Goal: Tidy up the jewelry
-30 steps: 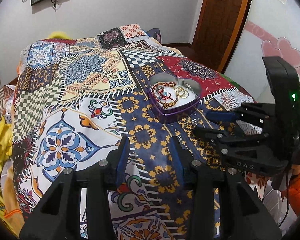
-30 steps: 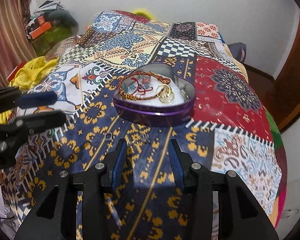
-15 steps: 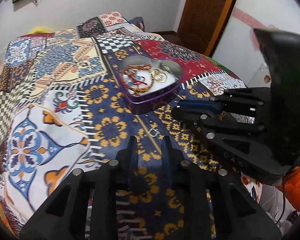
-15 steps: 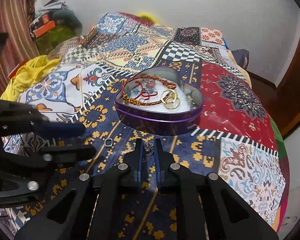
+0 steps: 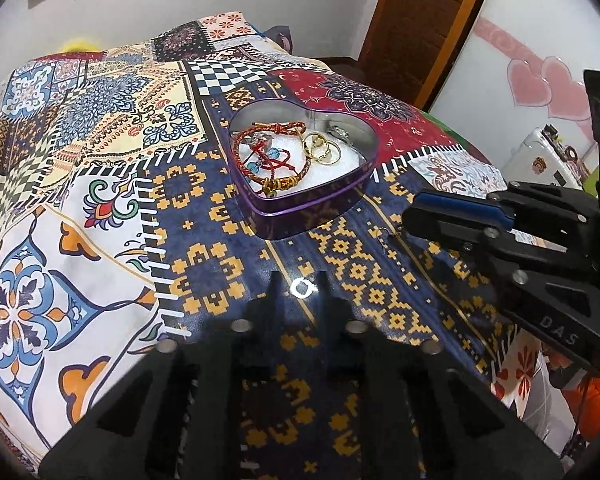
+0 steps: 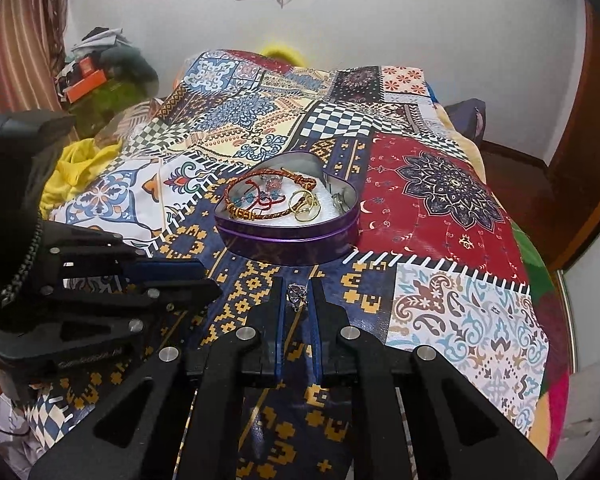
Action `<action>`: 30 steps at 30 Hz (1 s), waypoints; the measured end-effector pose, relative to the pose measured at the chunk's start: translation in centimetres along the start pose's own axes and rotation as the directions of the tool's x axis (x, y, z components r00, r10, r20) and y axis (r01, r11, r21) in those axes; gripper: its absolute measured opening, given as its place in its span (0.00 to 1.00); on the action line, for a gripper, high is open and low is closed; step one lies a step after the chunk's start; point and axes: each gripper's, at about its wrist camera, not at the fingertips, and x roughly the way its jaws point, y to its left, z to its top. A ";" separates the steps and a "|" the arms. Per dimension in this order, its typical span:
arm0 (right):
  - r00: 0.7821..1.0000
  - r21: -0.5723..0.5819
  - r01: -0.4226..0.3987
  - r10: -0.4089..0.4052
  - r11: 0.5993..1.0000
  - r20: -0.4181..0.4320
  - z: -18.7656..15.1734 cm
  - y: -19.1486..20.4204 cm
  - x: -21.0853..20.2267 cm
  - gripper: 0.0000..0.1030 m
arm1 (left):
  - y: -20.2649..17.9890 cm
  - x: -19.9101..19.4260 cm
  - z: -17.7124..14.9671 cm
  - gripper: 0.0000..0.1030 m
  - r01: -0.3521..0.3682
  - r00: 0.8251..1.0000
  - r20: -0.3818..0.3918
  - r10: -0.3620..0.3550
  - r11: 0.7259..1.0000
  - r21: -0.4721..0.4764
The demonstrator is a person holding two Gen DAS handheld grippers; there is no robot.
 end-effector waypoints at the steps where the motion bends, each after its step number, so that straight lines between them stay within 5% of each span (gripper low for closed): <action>1: 1.000 0.001 0.000 0.000 1.000 0.002 0.0 0.0 0.0 0.09 | 0.0 0.0 0.0 0.09 0.000 1.000 0.001 0.000 1.000 0.000; 12: 0.998 0.008 0.002 -0.003 1.000 0.057 1.3 0.1 -1.9 0.09 | -0.3 -3.0 1.2 0.09 -0.032 0.996 0.078 0.032 0.999 0.000; 30: 0.979 -0.010 -0.010 0.012 1.000 0.204 5.9 0.8 -4.6 0.09 | -1.2 -8.2 5.6 0.09 -0.055 0.965 0.257 0.046 0.998 0.028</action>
